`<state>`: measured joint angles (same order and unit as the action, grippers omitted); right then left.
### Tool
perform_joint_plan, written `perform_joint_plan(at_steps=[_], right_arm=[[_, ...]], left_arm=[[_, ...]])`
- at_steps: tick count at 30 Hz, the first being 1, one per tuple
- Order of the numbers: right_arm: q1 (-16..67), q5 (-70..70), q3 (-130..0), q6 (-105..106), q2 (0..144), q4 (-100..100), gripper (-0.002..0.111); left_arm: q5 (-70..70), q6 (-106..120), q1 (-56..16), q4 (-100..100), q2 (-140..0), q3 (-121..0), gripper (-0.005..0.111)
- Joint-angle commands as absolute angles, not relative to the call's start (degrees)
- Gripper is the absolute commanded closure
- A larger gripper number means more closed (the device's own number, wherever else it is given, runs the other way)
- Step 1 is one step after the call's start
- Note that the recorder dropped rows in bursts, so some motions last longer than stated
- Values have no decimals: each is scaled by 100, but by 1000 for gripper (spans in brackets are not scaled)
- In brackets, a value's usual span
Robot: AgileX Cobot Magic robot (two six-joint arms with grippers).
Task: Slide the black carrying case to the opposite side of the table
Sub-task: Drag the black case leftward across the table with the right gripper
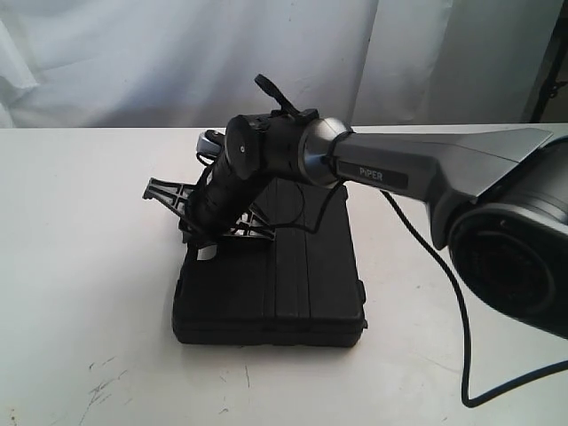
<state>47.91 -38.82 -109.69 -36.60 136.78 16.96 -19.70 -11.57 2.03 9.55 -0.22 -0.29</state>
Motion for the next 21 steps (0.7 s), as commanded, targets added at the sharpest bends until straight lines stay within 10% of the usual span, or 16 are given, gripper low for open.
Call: perform_joint_plan(at_steps=[1, 12, 21], right_arm=[[4795, -3592, -11026, -3614, 13666, 1827, 105], [4795, -3676, -11026, -3441, 13666, 1827, 68], [4632, -4075, -11026, -3389, 13502, 1797, 63]], left_arm=[[-1939, -1177, 171, 961, 0, 0, 107], [-1939, -1177, 171, 961, 0, 0, 107], [-1939, -1177, 171, 961, 0, 0, 107]])
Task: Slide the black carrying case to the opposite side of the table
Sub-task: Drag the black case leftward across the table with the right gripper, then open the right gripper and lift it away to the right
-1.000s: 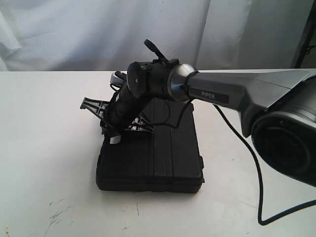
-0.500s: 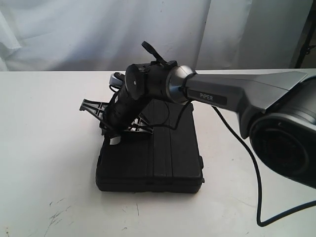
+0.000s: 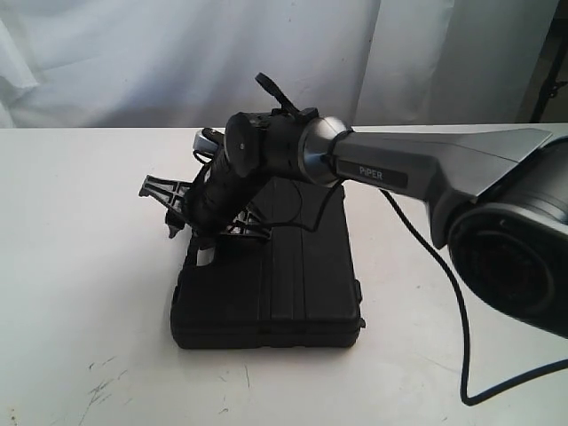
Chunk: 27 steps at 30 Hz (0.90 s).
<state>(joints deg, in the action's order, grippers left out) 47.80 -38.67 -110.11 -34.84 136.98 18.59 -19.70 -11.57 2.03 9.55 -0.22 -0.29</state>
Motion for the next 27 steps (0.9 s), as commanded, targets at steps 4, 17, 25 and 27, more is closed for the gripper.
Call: perform_joint_plan(at_steps=[4, 17, 25, 27], right_arm=[[4508, -4075, -11026, -3067, 13222, 1782, 63], [3911, -4976, -10904, -1284, 12807, 1538, 108], [3896, -3794, -9171, -1006, 11750, 726, 108], [3896, -3176, -8401, -697, 11176, 726, 108]], left_arm=[[-1939, -1177, 171, 961, 0, 0, 107], [-1939, -1177, 171, 961, 0, 0, 107], [-1939, -1177, 171, 961, 0, 0, 107], [-1939, -1177, 171, 961, 0, 0, 107]])
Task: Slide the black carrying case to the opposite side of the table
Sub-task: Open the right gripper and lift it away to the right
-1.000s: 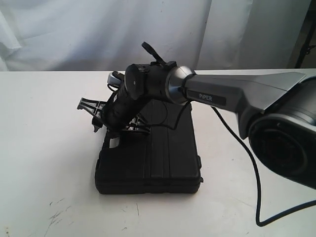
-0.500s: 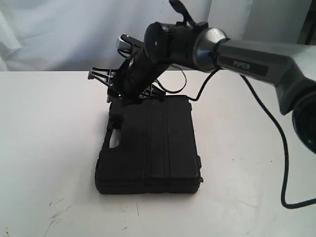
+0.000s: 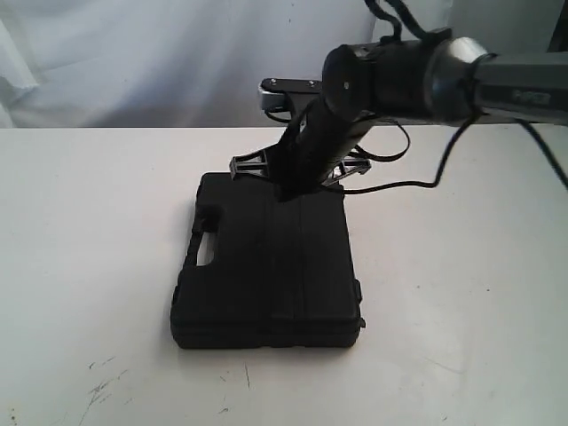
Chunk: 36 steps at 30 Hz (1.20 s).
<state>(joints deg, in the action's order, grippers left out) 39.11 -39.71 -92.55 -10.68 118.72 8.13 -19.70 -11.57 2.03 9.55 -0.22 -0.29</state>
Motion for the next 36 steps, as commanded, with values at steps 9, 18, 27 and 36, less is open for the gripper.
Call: perform_joint_plan(at_steps=[9, 18, 27, 36], right_arm=[[3931, -2126, -6181, -697, 8645, 803, 108], [3931, -3392, -5957, -1040, 7502, 228, 108], [3931, -3647, -5957, -890, 7042, 375, 108], [3931, -4051, -5952, -917, 6606, 52, 108]], left_arm=[[-1939, -1177, 171, 961, 0, 0, 107], [-1939, -1177, 171, 961, 0, 0, 107], [-1939, -1177, 171, 961, 0, 0, 107], [-1939, -1177, 171, 961, 0, 0, 107]])
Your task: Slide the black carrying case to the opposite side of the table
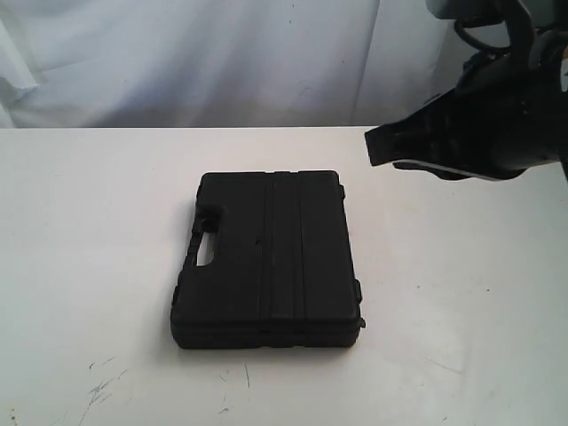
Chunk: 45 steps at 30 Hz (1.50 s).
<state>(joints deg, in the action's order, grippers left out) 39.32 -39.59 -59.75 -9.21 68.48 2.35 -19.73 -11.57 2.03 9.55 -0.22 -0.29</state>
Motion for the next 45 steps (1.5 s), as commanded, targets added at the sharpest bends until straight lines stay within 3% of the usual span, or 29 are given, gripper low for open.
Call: perform_joint_plan(at_steps=[1, 7, 23, 35, 45], right_arm=[[3931, -4024, -5907, -917, 6497, 0, 108], [3565, -3154, -5021, -917, 5307, -67, 108], [396, -2304, -2781, -978, 1869, -63, 108], [169, -2115, -2160, -720, 1132, -56, 108], [169, -1537, -887, -85, 353, 552, 108]], left_arm=[[-1939, -1177, 171, 961, 0, 0, 107], [-1939, -1177, 171, 961, 0, 0, 107], [-1939, -1177, 171, 961, 0, 0, 107], [-1939, -1177, 171, 961, 0, 0, 107], [-1939, -1177, 171, 961, 0, 0, 107]])
